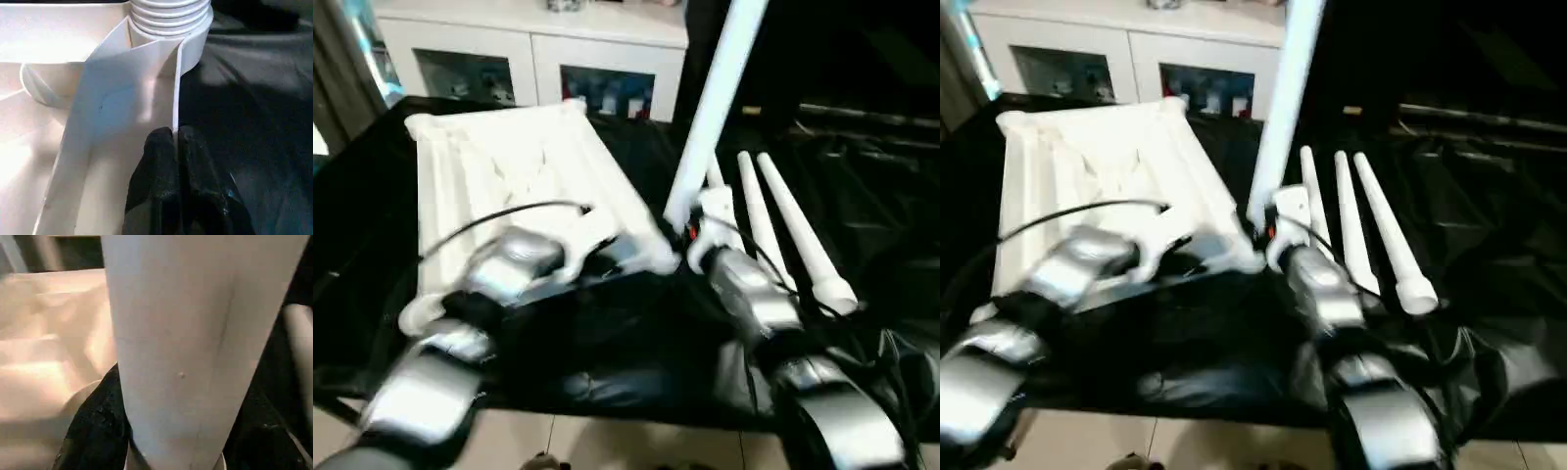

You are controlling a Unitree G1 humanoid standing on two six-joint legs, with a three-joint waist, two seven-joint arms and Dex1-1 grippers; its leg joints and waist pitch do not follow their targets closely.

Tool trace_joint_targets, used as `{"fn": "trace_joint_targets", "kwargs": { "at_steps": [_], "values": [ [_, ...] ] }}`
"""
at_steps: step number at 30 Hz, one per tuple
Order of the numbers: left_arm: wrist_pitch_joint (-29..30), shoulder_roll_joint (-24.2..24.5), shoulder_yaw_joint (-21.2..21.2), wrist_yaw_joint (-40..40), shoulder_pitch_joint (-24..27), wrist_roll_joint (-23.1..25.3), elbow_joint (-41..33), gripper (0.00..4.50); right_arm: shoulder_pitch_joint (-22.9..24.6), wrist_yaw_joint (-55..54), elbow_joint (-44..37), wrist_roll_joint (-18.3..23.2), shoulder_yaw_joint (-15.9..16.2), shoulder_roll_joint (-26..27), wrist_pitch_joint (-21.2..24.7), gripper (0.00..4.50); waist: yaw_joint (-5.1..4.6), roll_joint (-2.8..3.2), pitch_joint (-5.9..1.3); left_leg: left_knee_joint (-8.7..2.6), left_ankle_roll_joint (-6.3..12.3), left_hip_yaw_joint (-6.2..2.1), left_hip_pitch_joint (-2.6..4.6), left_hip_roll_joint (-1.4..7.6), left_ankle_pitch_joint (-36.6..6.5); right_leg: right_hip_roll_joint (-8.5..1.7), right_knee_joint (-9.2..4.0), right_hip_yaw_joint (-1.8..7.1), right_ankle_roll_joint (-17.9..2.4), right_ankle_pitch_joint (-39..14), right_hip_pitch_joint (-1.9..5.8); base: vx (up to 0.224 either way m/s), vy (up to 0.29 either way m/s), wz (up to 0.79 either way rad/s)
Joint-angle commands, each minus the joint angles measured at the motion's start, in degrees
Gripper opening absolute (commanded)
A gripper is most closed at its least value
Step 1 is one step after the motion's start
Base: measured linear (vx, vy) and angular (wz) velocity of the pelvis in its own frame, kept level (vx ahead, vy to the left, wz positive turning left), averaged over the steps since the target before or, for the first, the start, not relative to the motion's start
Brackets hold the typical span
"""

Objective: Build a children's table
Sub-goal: Insert table leg to table base

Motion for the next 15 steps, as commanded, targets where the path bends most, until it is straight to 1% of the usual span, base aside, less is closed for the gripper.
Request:
{"fn": "trace_joint_targets", "kwargs": {
  "at_steps": [1, 2, 3, 4, 5, 6, 7, 8, 9, 10, 11, 12, 13, 14, 15],
  "values": [
    [1.27, -0.66, 2.76, 6.76, -2.94, 0.44, -0.26, 0.00, 3.69, -3.06, 7.49, -2.19, 1.17, 1.75, 5.38, 1.91, -0.72, 1.09, -2.24, -5.98, -6.23, -3.21, 3.17, 3.85, -43.92, -5.42, -5.58, 1.73, -6.96, -29.47, -0.60, 0.000, 0.000, 0.00],
    [1.58, -1.14, 2.80, 7.48, -3.06, 0.53, -0.02, 0.00, 3.45, -3.60, 7.81, -2.45, 1.28, 2.30, 5.39, 1.91, -0.75, 0.98, -2.19, -6.10, -6.11, -3.25, 3.07, 3.87, -43.97, -5.48, -5.66, 1.72, -6.83, -29.41, -0.54, 0.000, 0.000, 0.00],
    [1.91, -1.64, 2.73, 8.33, -3.12, 0.81, 0.13, 0.00, 3.17, -3.81, 8.16, -2.35, 1.15, 3.00, 5.63, 1.91, -0.83, 0.93, -1.94, -6.27, -5.97, -3.33, 3.02, 3.81, -45.09, -5.51, -5.90, 1.58, -6.09, -30.82, -0.68, 0.000, 0.000, 0.00],
    [2.30, -1.83, 2.67, 8.72, -3.04, 1.00, -0.02, 0.00, 3.11, -4.09, 8.29, -2.37, 1.19, 3.27, 5.64, 1.91, -0.91, 0.54, -1.83, -6.23, -5.80, -3.26, 3.19, 3.75, -45.53, -5.46, -6.13, 1.41, -5.72, -31.78, -0.86, 0.000, 0.000, 0.00],
    [2.69, -2.00, 2.63, 9.05, -2.96, 1.15, -0.20, 0.00, 3.07, -4.33, 8.38, -2.53, 1.36, 3.49, 5.56, 1.91, -0.82, 0.81, -1.83, -6.15, -5.68, -3.32, 3.52, 3.66, -46.37, -5.50, -6.35, 1.17, -5.13, -32.88, -0.96, 0.000, 0.000, 0.00],
    [3.14, -2.25, 2.64, 9.44, -2.86, 1.25, -0.52, 0.00, 3.06, -4.39, 8.37, -3.01, 1.85, 3.70, 5.35, 1.91, -0.91, 0.78, -1.70, -6.29, -5.53, -3.34, 3.58, 3.66, -47.15, -5.43, -6.56, 0.78, -4.58, -33.71, -0.95, 0.000, 0.000, 0.00],
    [3.44, -2.42, 2.72, 9.73, -2.89, 1.30, -0.50, 0.00, 2.89, -4.70, 8.67, -3.11, 1.70, 3.91, 5.31, 1.91, -0.91, 0.84, -1.63, -6.47, -5.50, -3.30, 3.61, 3.65, -47.70, -5.24, -6.66, 0.41, -4.24, -33.87, -0.81, 0.000, 0.000, 0.00],
    [3.60, -2.48, 2.75, 9.84, -2.89, 1.31, -0.53, 0.00, 2.83, -4.86, 8.80, -3.14, 1.61, 4.02, 5.29, 1.91, -0.85, 1.06, -1.57, -6.87, -5.53, -3.21, 3.65, 3.76, -48.64, -5.00, -6.56, -0.14, -4.07, -33.38, -0.57, 0.000, 0.000, 0.00],
    [3.98, -2.63, 2.84, 10.29, -3.00, 1.33, -0.37, 0.00, 2.52, -5.35, 9.34, -3.19, 1.25, 4.31, 5.13, 1.91, -0.45, 1.48, -1.36, -10.61, -6.25, -2.60, 1.21, 4.94, -52.49, -3.49, -2.43, -0.95, -4.82, -26.58, 2.23, 0.000, 0.000, 0.00],
    [4.06, -2.66, 2.86, 10.43, -3.05, 1.32, -0.28, 0.00, 2.41, -5.49, 9.51, -3.19, 1.11, 4.39, 5.07, 1.91, 0.09, 1.46, -1.46, -12.41, -6.20, -1.72, -0.03, 5.38, -53.40, -2.66, 0.74, -0.75, -5.46, -21.98, 3.49, -0.060, 0.000, -0.03],
    [4.17, -2.68, 2.91, 10.70, -3.17, 1.29, -0.03, 0.00, 2.14, -5.82, 9.86, -3.01, 0.67, 4.59, 5.02, 1.91, 2.48, 1.31, -1.72, -15.58, -5.93, 1.36, -1.87, 5.63, -53.71, -1.35, 6.94, -0.25, -5.45, -13.02, 4.67, -0.051, -0.076, 0.21],
    [4.29, -2.63, 3.02, 10.82, -3.19, 1.29, 0.07, 0.00, 1.92, -6.24, 10.11, -3.05, 0.16, 4.81, 5.03, 1.91, 3.49, 0.38, -1.96, -14.93, -5.44, 2.83, -0.37, 4.75, -48.88, -1.57, 5.92, 1.41, -5.20, -16.01, 3.11, -0.051, -0.076, 0.21],
    [4.35, -2.53, 3.11, 10.80, -3.18, 1.29, 0.08, 0.00, 1.75, -6.45, 10.27, -3.21, -0.10, 4.91, 5.02, 1.91, 3.04, -3.61, -1.93, 0.22, -3.70, 1.47, 8.33, 1.73, -32.60, -8.83, -7.73, 4.70, -3.36, -43.69, -6.72, 0.107, -0.144, 0.24],
    [4.36, -2.45, 3.16, 10.60, -3.16, 1.31, 0.00, 0.00, 1.62, -6.49, 10.36, -3.32, -0.21, 4.90, 5.04, 1.91, 3.06, -2.66, -1.95, 3.28, -1.27, 0.02, 7.71, 1.85, -24.07, -11.79, -9.86, 6.48, -3.37, -51.54, -5.92, 0.184, -0.066, -0.34],
    [4.33, -2.33, 3.22, 10.15, -3.11, 1.34, -0.17, 0.00, 1.42, -6.45, 10.49, -3.41, -0.33, 4.83, 5.12, 1.91, 4.51, -0.68, -2.48, -3.00, -1.39, -3.60, -1.57, 3.05, -5.88, -9.93, -4.31, 5.01, -5.23, -36.51, 4.03, 0.184, -0.066, -0.34]
  ]
}}
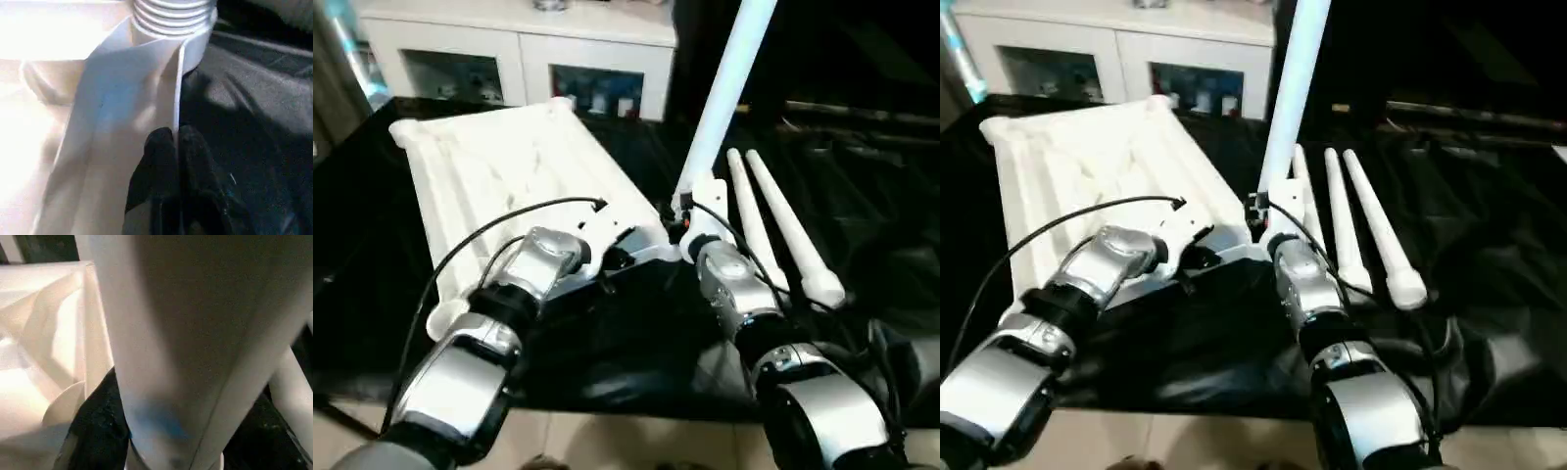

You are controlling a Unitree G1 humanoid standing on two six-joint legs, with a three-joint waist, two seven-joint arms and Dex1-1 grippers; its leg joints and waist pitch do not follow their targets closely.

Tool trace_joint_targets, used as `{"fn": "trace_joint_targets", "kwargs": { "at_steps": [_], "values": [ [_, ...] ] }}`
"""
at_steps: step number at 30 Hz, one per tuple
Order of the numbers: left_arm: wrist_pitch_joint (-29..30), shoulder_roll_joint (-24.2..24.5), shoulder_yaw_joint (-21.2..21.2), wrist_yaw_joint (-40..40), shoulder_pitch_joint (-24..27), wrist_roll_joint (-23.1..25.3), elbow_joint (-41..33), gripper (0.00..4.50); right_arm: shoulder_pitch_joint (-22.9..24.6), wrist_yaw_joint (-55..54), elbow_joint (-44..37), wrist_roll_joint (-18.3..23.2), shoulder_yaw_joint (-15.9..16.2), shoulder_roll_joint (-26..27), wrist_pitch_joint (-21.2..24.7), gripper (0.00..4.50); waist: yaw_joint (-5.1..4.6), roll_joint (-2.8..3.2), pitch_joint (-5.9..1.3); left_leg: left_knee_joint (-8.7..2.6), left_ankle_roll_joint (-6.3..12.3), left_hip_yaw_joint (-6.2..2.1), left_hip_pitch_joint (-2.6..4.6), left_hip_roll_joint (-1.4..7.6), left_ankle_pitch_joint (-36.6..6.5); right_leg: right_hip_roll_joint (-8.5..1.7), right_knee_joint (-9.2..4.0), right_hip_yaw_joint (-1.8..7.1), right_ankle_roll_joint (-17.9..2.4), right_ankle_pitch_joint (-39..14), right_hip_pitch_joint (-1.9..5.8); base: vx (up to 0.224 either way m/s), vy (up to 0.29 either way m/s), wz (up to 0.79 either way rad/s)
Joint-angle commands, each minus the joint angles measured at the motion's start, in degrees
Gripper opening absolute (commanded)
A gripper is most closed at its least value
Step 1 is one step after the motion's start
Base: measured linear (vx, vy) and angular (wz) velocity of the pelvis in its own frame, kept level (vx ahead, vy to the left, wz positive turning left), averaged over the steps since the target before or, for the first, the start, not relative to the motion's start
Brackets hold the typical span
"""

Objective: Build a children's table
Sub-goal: Insert table leg to table base

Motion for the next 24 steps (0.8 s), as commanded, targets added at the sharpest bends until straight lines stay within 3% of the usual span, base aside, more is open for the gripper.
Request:
{"fn": "trace_joint_targets", "kwargs": {
  "at_steps": [1, 2, 3, 4, 5, 6, 7, 8, 9, 11, 12, 14, 16, 17, 18, 20, 21, 24],
  "values": [
    [-0.74, 0.93, 1.73, 3.47, -1.87, 0.62, -1.23, 0.00, 3.97, 1.69, 7.38, -0.28, 1.07, 2.46, 5.37, 1.91, 0.31, -0.29, -2.56, -5.63, -0.20, -1.47, -1.84, 3.36, -3.45, -5.17, -7.39, 4.26, -5.22, -23.37, 2.41, 0.086, 0.022, -0.29],
    [-0.74, 0.93, 1.73, 3.47, -1.87, 0.62, -1.23, 0.00, 3.97, 1.69, 7.38, -0.28, 1.07, 2.46, 5.37, 1.91, -0.86, 0.16, -2.72, -5.71, -1.10, -0.76, 0.32, 3.63, -8.60, -2.57, -5.41, 3.48, -8.45, -8.85, 0.67, -0.012, -0.018, 0.22],
    [-1.72, 1.79, 1.10, 0.55, -1.00, 0.57, -2.96, 0.00, 3.17, 3.11, 7.27, -0.38, 0.96, 1.88, 5.82, 1.91, -1.07, 0.48, -2.61, -5.94, -1.29, -0.39, 0.60, 3.68, -11.72, -2.53, -5.36, 3.60, -10.39, -6.03, 0.58, -0.012, -0.018, 0.22],
    [-3.16, 2.53, 0.51, -1.83, -0.26, 0.50, -4.34, 0.00, 2.54, 4.60, 7.14, -0.34, 0.98, 1.29, 6.45, 1.91, -1.67, 0.54, -2.02, -6.35, -1.21, -0.01, 0.40, 3.38, -19.97, -2.55, -6.41, 3.67, -11.58, -12.16, 0.61, 0.000, 0.000, 0.00],
    [-3.16, 2.53, 0.51, -1.83, -0.26, 0.50, -4.34, 0.00, 2.54, 4.60, 7.14, -0.34, 0.98, 1.29, 6.45, 1.91, -1.82, 0.21, -1.82, -6.33, -1.30, -0.11, 0.39, 3.19, -23.49, -2.84, -7.05, 3.61, -10.91, -18.15, 0.50, 0.000, 0.000, 0.00],
    [-2.79, 3.91, -0.14, -4.57, 0.67, 0.44, -6.23, 0.00, 1.43, 7.59, 6.91, -0.53, 1.09, 0.05, 7.70, 1.91, -2.27, 0.33, -2.19, -6.40, -1.73, -0.72, 0.12, 3.05, -25.81, -3.68, -8.00, 3.66, -7.89, -26.72, 0.57, 0.000, 0.000, 0.00],
    [-3.45, 4.98, -0.71, -6.27, 1.23, 0.57, -7.27, 0.00, 0.72, 9.83, 6.75, -0.72, 1.23, -0.82, 8.52, 1.91, -2.40, 0.35, -2.33, -6.46, -1.50, -0.79, -0.06, 3.07, -24.63, -3.78, -8.08, 3.73, -7.50, -26.29, 0.73, 0.000, 0.000, 0.00],
    [-4.17, 5.99, -1.03, -8.41, 1.83, 0.20, -8.45, 0.00, 0.23, 12.66, 6.56, -0.86, 1.66, -1.69, 9.59, 1.91, -2.59, 0.26, -2.50, -6.71, -0.83, -0.65, -0.77, 3.12, -20.67, -3.81, -7.96, 3.81, -7.62, -22.91, 1.35, 0.000, 0.000, 0.00],
    [-4.84, 6.62, -1.25, -9.88, 2.23, -0.09, -9.23, 0.00, -0.07, 14.52, 6.48, -1.03, 1.85, -2.19, 10.28, 1.91, -2.59, 0.15, -2.69, -6.77, -0.05, -0.38, -1.24, 3.12, -15.84, -3.67, -7.56, 3.86, -8.59, -17.79, 1.84, 0.000, 0.000, 0.00],
    [-6.69, 8.55, -1.95, -13.49, 3.30, -0.53, -11.22, 0.00, -0.45, 20.01, 6.11, -1.91, 3.28, -3.88, 11.63, 1.91, -2.77, 0.44, -2.52, -6.50, 0.94, 0.00, -1.28, 3.31, -12.70, -3.59, -7.29, 3.97, -10.89, -12.87, 1.61, 0.027, -0.014, 0.00],
    [-6.71, 9.57, -2.28, -15.01, 3.83, -0.64, -12.27, 0.00, -0.61, 22.86, 5.90, -2.33, 3.99, -4.80, 12.17, 1.91, -2.78, 0.54, -2.76, -6.33, 1.15, 0.01, -1.62, 3.42, -10.26, -3.73, -6.58, 3.95, -12.42, -9.05, 2.23, 0.053, -0.029, 0.00],
    [-6.84, 10.79, -2.60, -16.89, 4.51, -0.85, -13.63, 0.00, -0.76, 26.38, 5.68, -2.75, 4.78, -5.92, 12.64, 1.91, -2.87, 0.85, -2.85, -6.00, 1.35, 0.43, -1.35, 3.56, -6.93, -3.43, -5.97, 3.94, -14.45, -2.12, 2.15, 0.068, -0.026, -0.03],
    [-9.71, 13.90, -3.14, -22.60, 6.69, -2.00, -17.72, 0.00, -0.78, 36.02, 5.14, -3.96, 7.00, -8.80, 13.00, 1.91, -3.07, 0.61, -2.94, -5.77, 2.12, 0.51, -1.78, 3.58, -4.51, -3.29, -5.18, 3.81, -16.17, 3.57, 2.84, 0.064, -0.017, -0.04],
    [-10.28, 14.96, -3.37, -24.34, 7.37, -2.31, -19.04, 0.00, -0.57, 39.33, 4.88, -4.56, 7.99, -9.80, 12.30, 1.91, -3.21, 0.38, -3.03, -5.52, 2.83, 0.63, -1.61, 3.64, -3.10, -3.19, -4.82, 3.84, -17.24, 7.40, 2.83, 0.063, -0.003, -0.02],
    [-11.05, 15.48, -3.44, -25.38, 7.75, -2.58, -19.68, 0.00, -0.43, 40.85, 4.69, -4.81, 8.39, -10.24, 11.89, 1.91, -3.24, 0.65, -3.12, -5.33, 3.59, 0.81, -1.27, 3.59, -1.17, -3.00, -4.45, 3.89, -18.19, 11.08, 2.78, 0.063, -0.003, -0.02],
    [-12.23, 16.32, -3.56, -27.04, 8.42, -3.09, -20.81, 0.00, -0.19, 43.31, 4.25, -5.09, 9.02, -10.95, 11.39, 1.91, -3.37, 0.64, -3.08, -5.16, 4.57, 0.91, -1.26, 3.62, 0.10, -2.91, -4.20, 3.89, -19.18, 13.77, 2.92, 0.027, -0.002, 0.00],
    [-12.75, 17.12, -3.48, -28.19, 8.91, -3.60, -21.74, 0.00, 0.33, 47.26, 3.20, -4.74, 9.62, -11.68, 10.95, 1.91, -3.08, 0.19, -2.96, -5.18, 4.83, 1.01, -0.99, 3.72, 0.00, -2.93, -4.20, 3.88, -19.29, 13.34, 2.93, 0.000, 0.000, 0.00],
    [-13.75, 18.49, -3.14, -30.43, 9.74, -4.84, -23.37, 0.00, 1.84, 55.40, 0.71, -3.88, 10.81, -13.15, 9.37, 1.91, -2.45, 0.20, -2.83, -5.16, 4.85, 1.26, -0.88, 4.06, -0.93, -2.86, -4.27, 3.75, -18.76, 10.55, 2.92, 0.000, 0.000, 0.00]
  ]
}}
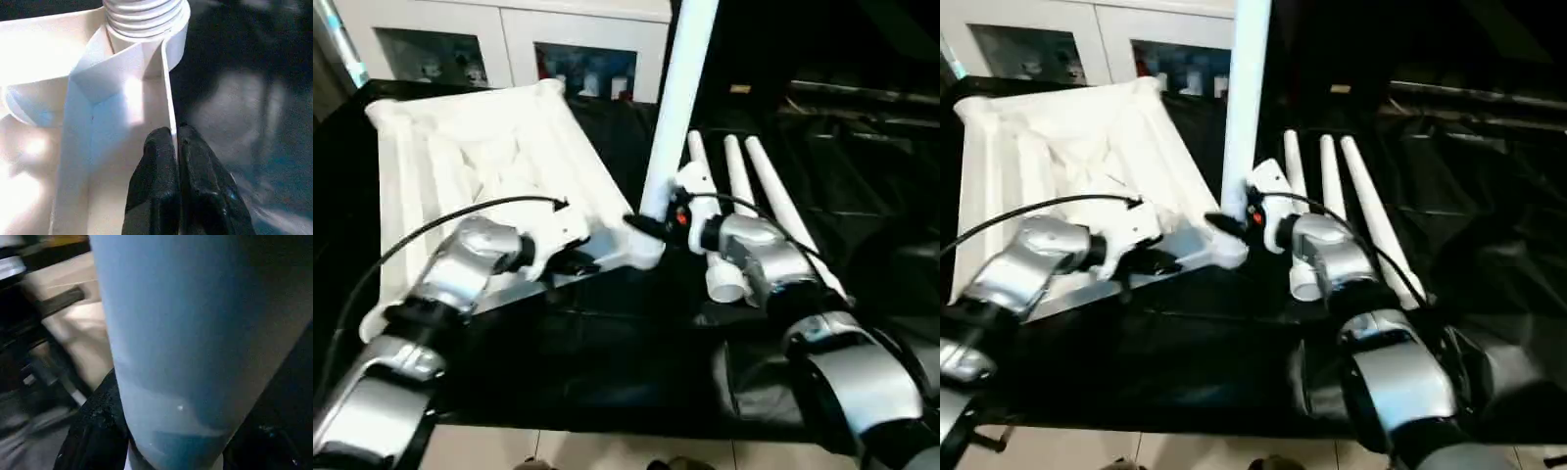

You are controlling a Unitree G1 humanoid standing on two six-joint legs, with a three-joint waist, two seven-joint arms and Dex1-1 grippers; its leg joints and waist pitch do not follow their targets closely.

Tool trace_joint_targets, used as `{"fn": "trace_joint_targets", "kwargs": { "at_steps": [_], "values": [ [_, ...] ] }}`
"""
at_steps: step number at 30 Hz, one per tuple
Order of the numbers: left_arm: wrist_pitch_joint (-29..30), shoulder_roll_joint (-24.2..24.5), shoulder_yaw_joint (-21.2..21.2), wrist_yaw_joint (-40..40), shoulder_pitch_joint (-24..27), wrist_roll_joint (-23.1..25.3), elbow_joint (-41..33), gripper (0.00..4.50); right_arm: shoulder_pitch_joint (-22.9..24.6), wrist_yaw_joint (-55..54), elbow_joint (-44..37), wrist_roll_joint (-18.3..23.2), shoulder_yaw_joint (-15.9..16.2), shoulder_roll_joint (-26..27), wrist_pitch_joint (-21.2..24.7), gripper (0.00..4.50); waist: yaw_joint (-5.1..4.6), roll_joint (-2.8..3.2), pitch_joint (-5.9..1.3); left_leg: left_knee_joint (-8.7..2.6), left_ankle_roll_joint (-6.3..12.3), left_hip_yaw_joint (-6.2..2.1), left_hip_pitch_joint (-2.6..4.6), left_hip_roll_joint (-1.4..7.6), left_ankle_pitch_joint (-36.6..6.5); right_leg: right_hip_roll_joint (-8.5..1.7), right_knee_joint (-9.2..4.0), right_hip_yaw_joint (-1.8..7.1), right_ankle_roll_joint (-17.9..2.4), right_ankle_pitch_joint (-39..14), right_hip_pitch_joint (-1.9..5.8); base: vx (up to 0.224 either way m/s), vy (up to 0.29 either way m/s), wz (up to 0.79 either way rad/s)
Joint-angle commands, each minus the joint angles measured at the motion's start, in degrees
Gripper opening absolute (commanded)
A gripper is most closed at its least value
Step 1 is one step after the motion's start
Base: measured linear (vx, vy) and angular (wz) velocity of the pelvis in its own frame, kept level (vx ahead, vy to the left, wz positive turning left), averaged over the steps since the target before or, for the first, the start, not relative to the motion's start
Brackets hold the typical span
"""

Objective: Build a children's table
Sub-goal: Insert table leg to table base

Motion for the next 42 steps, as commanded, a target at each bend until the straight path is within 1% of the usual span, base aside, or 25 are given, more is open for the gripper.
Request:
{"fn": "trace_joint_targets", "kwargs": {
  "at_steps": [1, 3, 4, 5, 8, 11, 12, 13, 15, 17, 19, 21, 23, 24, 25, 27, 29, 30, 33, 34, 35, 36, 39, 40, 42],
  "values": [
    [-3.44, 0.12, -1.62, -6.45, -0.32, -2.30, -4.96, 0.00, 4.79, 3.53, 5.19, -3.83, 4.19, -1.91, 3.03, 1.91, 0.22, 1.04, -2.86, -3.00, 6.17, 0.13, -0.13, 2.49, -2.26, -4.82, -2.47, 3.24, -16.35, 5.84, 3.59, 0.000, 0.000, 0.00],
    [-4.70, 0.71, -1.64, -7.49, 0.03, -2.46, -5.21, 0.00, 5.16, 5.45, 4.97, -3.92, 4.68, -2.40, 2.75, 1.91, 0.58, 1.10, -2.61, -3.24, 4.51, 0.31, 0.15, 2.60, -4.83, -4.84, -2.91, 3.26, -15.51, 0.93, 3.25, 0.000, 0.000, 0.00],
    [-5.13, 0.92, -1.60, -7.88, 0.14, -2.55, -5.27, 0.00, 5.33, 6.32, 4.89, -3.82, 4.76, -2.57, 2.64, 1.91, 0.55, 0.93, -2.49, -3.32, 4.04, 0.37, 0.07, 2.58, -5.80, -4.82, -3.09, 3.28, -15.17, -0.68, 3.28, 0.000, 0.000, 0.00],
    [-5.73, 1.35, -1.57, -8.79, 0.32, -2.70, -5.35, 0.00, 5.52, 7.56, 4.80, -3.62, 4.78, -2.79, 2.50, 1.91, 0.68, 1.08, -2.48, -3.42, 3.05, 0.32, 0.16, 2.62, -7.06, -4.88, -3.26, 3.32, -14.42, -3.21, 3.24, 0.000, 0.000, 0.00],
    [-6.13, 2.19, -1.52, -10.70, 0.66, -3.17, -5.62, 0.00, 5.85, 9.66, 4.59, -3.02, 4.35, -3.02, 2.43, 1.91, 0.71, 1.04, -2.40, -3.60, 1.77, 0.37, 0.40, 2.61, -8.38, -4.84, -3.44, 3.49, -13.61, -5.62, 3.11, 0.000, 0.000, 0.00],
    [-6.40, 2.97, -1.86, -12.08, 0.74, -3.19, -5.73, 0.00, 6.21, 11.02, 3.95, -3.63, 4.76, -3.62, 2.18, 1.91, 0.71, 1.31, -2.45, -3.56, 1.51, 0.38, 0.39, 2.51, -7.71, -4.69, -3.32, 3.47, -13.58, -4.08, 3.05, 0.000, 0.000, 0.00],
    [-6.35, 3.04, -1.87, -12.36, 0.60, -3.20, -5.55, 0.00, 6.19, 11.01, 3.97, -3.91, 4.84, -3.77, 2.01, 1.91, 0.75, 1.24, -2.54, -3.51, 1.55, 0.39, 0.36, 2.46, -7.02, -4.66, -3.15, 3.46, -13.80, -2.75, 3.16, 0.000, 0.000, 0.00],
    [-6.33, 3.03, -1.87, -12.40, 0.53, -3.18, -5.46, 0.00, 6.15, 10.88, 4.06, -3.91, 4.77, -3.75, 1.99, 1.91, 0.76, 1.46, -2.52, -3.50, 1.53, 0.36, 0.31, 2.44, -6.72, -4.63, -3.06, 3.44, -13.92, -2.15, 3.16, 0.000, 0.000, 0.00],
    [-6.34, 2.81, -1.98, -12.07, 0.03, -2.71, -4.54, 0.00, 5.90, 9.14, 4.50, -3.68, 3.96, -3.34, 1.97, 1.91, 0.75, 1.28, -2.63, -3.42, 1.67, 0.41, 0.32, 2.40, -6.08, -4.58, -2.91, 3.41, -14.36, -0.36, 3.24, 0.000, 0.000, 0.00],
    [-6.07, 2.50, -2.03, -11.29, -0.30, -2.12, -3.87, 0.00, 5.81, 7.65, 4.63, -3.42, 3.34, -2.94, 2.24, 1.91, 0.77, 1.35, -2.55, -3.45, 1.59, 0.42, 0.29, 2.38, -6.48, -4.62, -3.04, 3.40, -14.33, -0.90, 3.25, 0.000, 0.000, 0.00],
    [-4.42, 1.06, -1.88, -7.81, -1.04, -0.70, -2.54, 0.00, 5.64, 0.97, 5.64, -4.13, 2.48, -1.89, 2.58, 1.91, 0.71, 1.32, -2.31, -3.61, 1.22, 0.37, 0.31, 2.37, -7.93, -4.66, -3.42, 3.41, -13.78, -3.70, 3.14, 0.000, 0.000, 0.00],
    [-3.24, 0.00, -1.74, -5.52, -1.51, 0.01, -1.62, 0.00, 5.56, -3.49, 6.31, -4.20, 1.64, -1.10, 2.93, 1.91, 0.49, 1.28, -1.97, -3.97, -0.23, 0.12, 0.61, 2.24, -11.45, -4.92, -4.33, 3.55, -11.96, -11.98, 2.81, 0.000, 0.000, 0.00],
    [-1.14, -1.65, -1.79, -2.18, -2.18, 1.02, -0.30, 0.00, 5.36, -11.67, 7.57, -3.33, -0.65, 0.38, 4.11, 1.91, 0.25, 1.21, -1.89, -4.13, -1.02, 0.01, 0.69, 2.29, -12.25, -5.04, -4.73, 3.76, -10.59, -15.77, 2.62, 0.000, 0.000, 0.00],
    [0.63, -2.89, -2.02, 0.17, -2.65, 1.83, 0.64, 0.00, 5.30, -17.36, 8.44, -2.33, -2.51, 1.47, 5.31, 1.91, 0.06, 0.91, -1.78, -4.28, -1.35, -0.19, 0.65, 2.26, -12.92, -4.95, -4.95, 3.69, -9.64, -18.37, 2.57, 0.000, 0.000, 0.00],
    [1.75, -4.46, -2.43, 2.83, -3.23, 2.90, 2.07, 0.00, 5.35, -22.90, 9.39, -1.59, -3.99, 2.61, 6.35, 1.91, 0.02, 1.07, -1.72, -4.27, -1.50, -0.17, 0.71, 2.20, -13.30, -4.92, -5.07, 3.71, -9.28, -19.57, 2.37, 0.000, 0.000, 0.00],
    [3.95, -7.67, -2.88, 7.29, -4.48, 4.46, 4.88, 0.00, 5.46, -30.29, 10.77, -0.70, -5.59, 4.55, 7.56, 1.91, -0.21, 0.99, -1.58, -4.30, -2.21, -0.20, 0.90, 1.98, -14.54, -4.86, -5.63, 3.67, -7.85, -23.25, 2.00, 0.000, 0.000, 0.00],
    [5.67, -9.84, -2.71, 9.78, -5.37, 4.91, 6.54, 0.00, 5.34, -33.88, 11.47, -0.29, -6.17, 5.68, 8.18, 1.91, -0.16, 0.98, -1.57, -4.24, -1.55, -0.26, 0.91, 1.99, -15.66, -5.09, -6.07, 3.69, -6.80, -25.86, 1.84, 0.000, 0.000, 0.00],
    [7.05, -11.49, -2.64, 11.34, -6.15, 5.03, 7.61, 0.00, 4.97, -36.31, 12.04, 0.44, -6.97, 6.71, 8.74, 1.91, -0.03, 1.78, -1.42, -4.36, -1.69, -0.44, 0.92, 1.93, -16.18, -5.09, -6.20, 3.65, -6.34, -26.52, 1.70, 0.000, 0.000, 0.00],
    [8.55, -13.64, -2.77, 13.28, -7.24, 5.40, 9.03, 0.00, 4.36, -39.10, 12.74, 1.00, -7.58, 8.09, 9.47, 1.91, -0.22, 1.06, -1.39, -4.42, -1.40, -0.57, 1.20, 1.80, -18.90, -4.87, -6.58, 3.47, -5.29, -28.52, 1.46, 0.000, 0.000, 0.00],
    [8.85, -14.69, -3.06, 14.00, -7.76, 5.76, 9.70, 0.00, 3.93, -40.11, 13.03, 1.20, -7.73, 8.88, 9.96, 1.91, -0.19, 1.47, -1.34, -4.50, -1.31, -0.69, 1.20, 1.83, -19.42, -4.91, -6.58, 3.48, -5.19, -28.77, 1.41, 0.000, 0.000, 0.00],
    [9.41, -15.58, -3.32, 14.44, -8.15, 6.09, 9.78, 0.00, 3.49, -40.82, 13.18, 1.03, -7.76, 9.55, 10.43, 1.91, -0.39, 1.35, -1.33, -4.53, -1.19, -0.64, 1.11, 1.80, -19.76, -4.78, -6.74, 3.45, -4.97, -29.05, 1.37, 0.000, 0.000, 0.00],
    [10.04, -16.42, -3.48, 14.88, -8.54, 6.36, 9.85, 0.00, 3.05, -41.66, 13.32, 0.77, -7.89, 10.23, 10.92, 1.91, -0.36, 1.26, -1.29, -4.54, -1.33, -0.79, 1.46, 1.79, -21.32, -4.76, -6.93, 3.30, -4.50, -30.52, 1.09, 0.000, 0.000, 0.00],
    [10.61, -17.51, -3.18, 15.92, -9.22, 6.98, 10.88, 0.00, 2.22, -44.55, 13.66, 0.25, -8.33, 11.37, 11.38, 1.91, -0.44, 1.28, -1.21, -4.72, -1.24, -1.01, 1.23, 1.77, -21.90, -4.92, -7.13, 3.23, -3.90, -31.84, 1.16, 0.000, 0.000, 0.00],
    [10.57, -17.56, -3.13, 16.00, -9.24, 7.01, 11.01, 0.00, 2.17, -44.69, 13.66, 0.25, -8.35, 11.43, 11.37, 1.91, -0.45, 1.08, -1.21, -4.70, -1.17, -1.06, 1.45, 1.77, -22.16, -4.94, -7.20, 3.18, -3.69, -32.33, 1.01, 0.000, 0.000, 0.00],
    [10.65, -17.57, -3.19, 16.31, -9.31, 7.05, 11.42, 0.00, 1.98, -45.10, 13.80, 0.27, -8.38, 11.62, 11.45, 1.91, -0.57, 1.04, -1.22, -5.04, -0.96, -1.17, 1.26, 1.85, -21.90, -5.01, -7.30, 3.10, -3.54, -31.59, 1.28, 0.000, 0.000, 0.00]
  ]
}}
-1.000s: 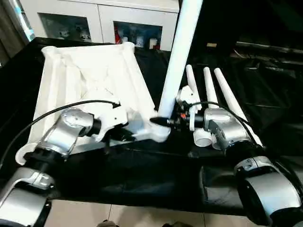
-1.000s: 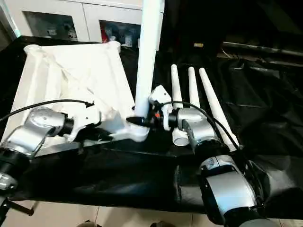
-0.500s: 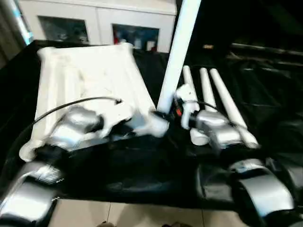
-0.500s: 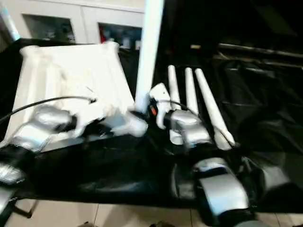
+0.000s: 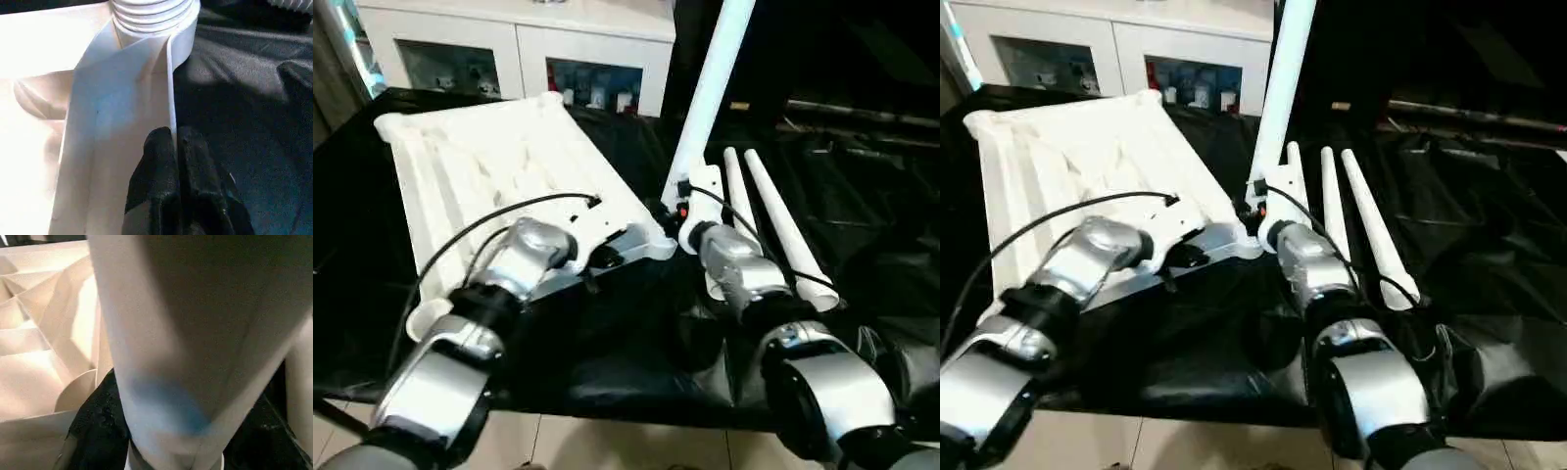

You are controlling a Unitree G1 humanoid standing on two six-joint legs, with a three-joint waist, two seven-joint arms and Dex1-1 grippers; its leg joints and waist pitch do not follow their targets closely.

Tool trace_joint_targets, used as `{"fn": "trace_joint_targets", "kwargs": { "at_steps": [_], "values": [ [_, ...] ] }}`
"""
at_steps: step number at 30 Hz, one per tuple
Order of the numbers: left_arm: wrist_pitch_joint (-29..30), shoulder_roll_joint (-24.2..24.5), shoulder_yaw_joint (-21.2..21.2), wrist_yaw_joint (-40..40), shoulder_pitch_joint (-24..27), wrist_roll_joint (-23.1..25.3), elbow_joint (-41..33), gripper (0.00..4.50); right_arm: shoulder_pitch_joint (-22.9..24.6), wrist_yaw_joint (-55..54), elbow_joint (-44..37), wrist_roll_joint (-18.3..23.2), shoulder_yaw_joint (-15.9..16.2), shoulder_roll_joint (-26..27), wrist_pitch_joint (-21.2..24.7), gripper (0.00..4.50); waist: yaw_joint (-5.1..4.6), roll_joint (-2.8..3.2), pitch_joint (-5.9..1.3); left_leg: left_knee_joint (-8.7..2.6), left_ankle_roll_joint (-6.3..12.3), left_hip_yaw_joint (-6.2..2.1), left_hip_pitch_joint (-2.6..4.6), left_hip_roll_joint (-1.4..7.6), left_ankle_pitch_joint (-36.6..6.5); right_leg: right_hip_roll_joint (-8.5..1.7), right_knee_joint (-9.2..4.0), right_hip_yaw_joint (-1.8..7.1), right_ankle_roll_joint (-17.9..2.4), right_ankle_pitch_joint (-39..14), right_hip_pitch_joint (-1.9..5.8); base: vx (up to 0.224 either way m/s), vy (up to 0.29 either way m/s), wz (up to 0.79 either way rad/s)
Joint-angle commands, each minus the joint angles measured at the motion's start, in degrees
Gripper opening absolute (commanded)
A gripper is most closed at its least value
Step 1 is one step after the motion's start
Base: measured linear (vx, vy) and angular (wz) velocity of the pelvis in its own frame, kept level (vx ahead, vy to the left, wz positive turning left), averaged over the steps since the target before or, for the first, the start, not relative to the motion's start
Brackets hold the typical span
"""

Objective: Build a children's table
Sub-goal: Insert table leg to table base

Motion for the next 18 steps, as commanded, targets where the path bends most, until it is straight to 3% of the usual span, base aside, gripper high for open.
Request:
{"fn": "trace_joint_targets", "kwargs": {
  "at_steps": [1, 7, 8, 18],
  "values": [
    [-0.36, -2.49, -2.34, -0.88, -0.82, -0.26, -0.44, 0.00, 3.89, -1.24, 8.02, -0.44, 0.37, 1.56, 7.49, 1.91, -0.28, 1.25, -1.15, -4.60, -0.04, -1.34, -0.02, 1.79, -21.95, -5.04, -6.41, 3.05, -3.98, -31.22, 0.19, 0.000, 0.000, 0.00],
    [-0.36, -2.17, -1.91, -0.84, -0.53, -0.01, -0.48, 0.00, 3.78, -1.58, 7.93, -0.65, 0.47, 1.83, 7.51, 1.91, -0.55, 1.24, -0.99, -4.73, 0.23, -1.31, -0.14, 1.82, -22.21, -5.09, -6.44, 3.24, -4.49, -30.75, 0.06, 0.000, 0.000, 0.00],
    [-0.35, -2.23, -1.79, -0.76, -0.54, 0.11, -0.38, 0.00, 3.71, -1.74, 7.95, -0.83, 0.40, 1.98, 7.43, 1.91, -0.59, 0.91, -1.20, -4.66, 0.31, -1.28, -0.05, 1.80, -22.32, -5.13, -6.54, 3.21, -4.26, -31.59, 0.08, 0.000, 0.000, 0.00],
    [-1.18, -2.03, -1.28, -0.15, -0.89, 0.46, 0.52, 0.00, 3.81, -2.23, 7.59, -1.41, 0.18, 2.62, 6.75, 1.91, -0.81, 1.25, -0.99, -4.88, 0.04, -1.56, 0.04, 1.85, -24.32, -5.24, -7.09, 3.13, -2.77, -35.01, -0.41, 0.000, 0.000, 0.00]
  ]
}}
